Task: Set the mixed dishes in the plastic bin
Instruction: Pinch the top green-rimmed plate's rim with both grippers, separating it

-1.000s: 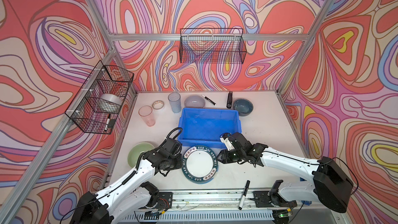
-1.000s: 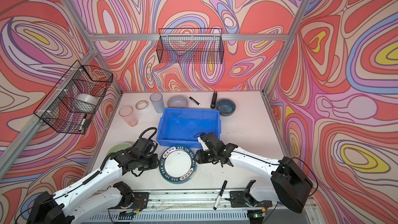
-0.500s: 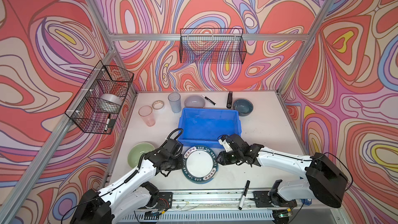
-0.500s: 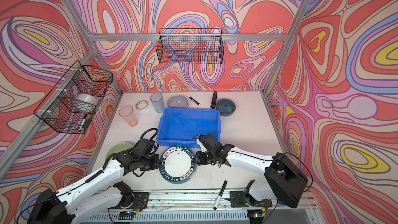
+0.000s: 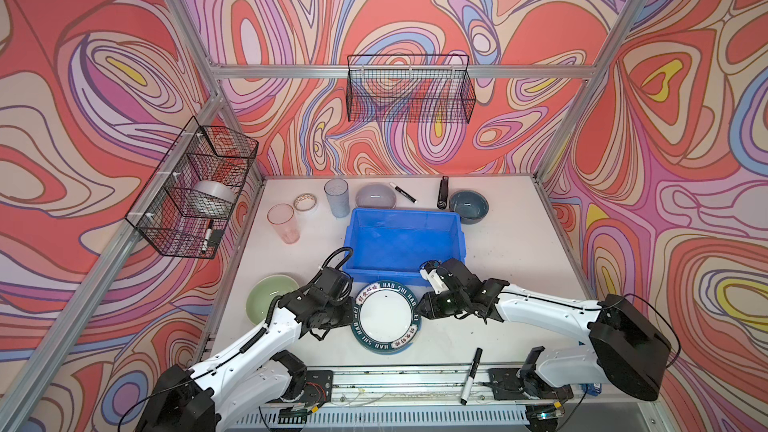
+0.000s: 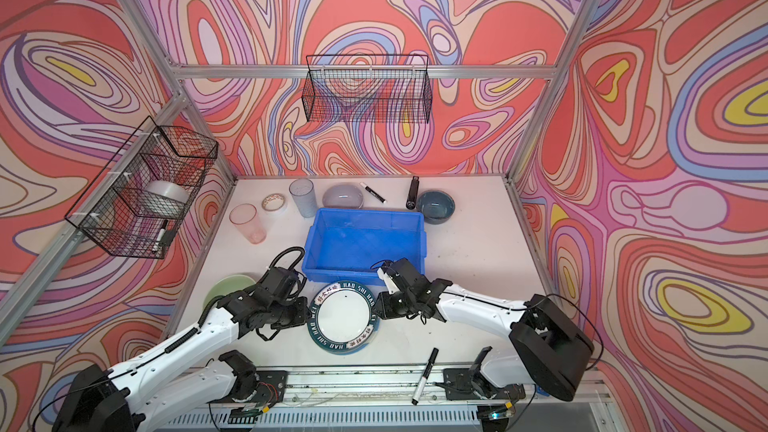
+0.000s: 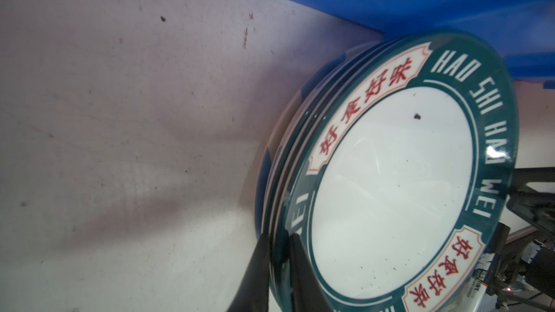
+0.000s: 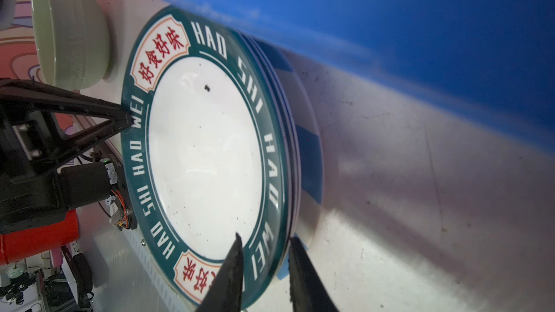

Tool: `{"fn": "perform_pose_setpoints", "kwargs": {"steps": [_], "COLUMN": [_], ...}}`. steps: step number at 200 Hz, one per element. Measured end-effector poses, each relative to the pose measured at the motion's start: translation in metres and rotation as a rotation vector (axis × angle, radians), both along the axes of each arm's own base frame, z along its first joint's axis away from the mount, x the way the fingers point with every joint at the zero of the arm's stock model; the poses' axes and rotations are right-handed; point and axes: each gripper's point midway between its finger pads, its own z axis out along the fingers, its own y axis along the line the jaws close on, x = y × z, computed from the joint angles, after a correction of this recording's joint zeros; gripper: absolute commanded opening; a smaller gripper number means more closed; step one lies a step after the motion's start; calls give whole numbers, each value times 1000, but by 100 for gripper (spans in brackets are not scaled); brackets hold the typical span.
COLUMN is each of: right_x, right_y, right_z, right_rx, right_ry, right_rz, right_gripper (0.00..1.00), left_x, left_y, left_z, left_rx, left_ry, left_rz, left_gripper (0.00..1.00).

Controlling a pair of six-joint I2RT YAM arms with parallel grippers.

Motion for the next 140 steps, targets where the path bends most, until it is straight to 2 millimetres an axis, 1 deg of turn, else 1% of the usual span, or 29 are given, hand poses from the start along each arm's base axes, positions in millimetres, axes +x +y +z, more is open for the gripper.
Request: {"fn": "perform_pose_setpoints", "kwargs": {"steps": [43, 113, 140], "right_x": [-1, -1, -2], "right_y": [1, 3, 3], "right_z": [3, 22, 23], "right_rx": [11, 60, 66], "right_ry": [2, -24, -23], "right_rz": [3, -3, -3], "right_gripper": [27, 27, 26], "left_x": [2, 2, 1], "left_y": [-1, 0, 0], "left_z": [0, -4, -4], "left_rx": [-3, 1, 0], "left_ry": [-6, -6, -6], "left_rz": [1, 4, 4], "left_gripper": [13, 13, 13]}}
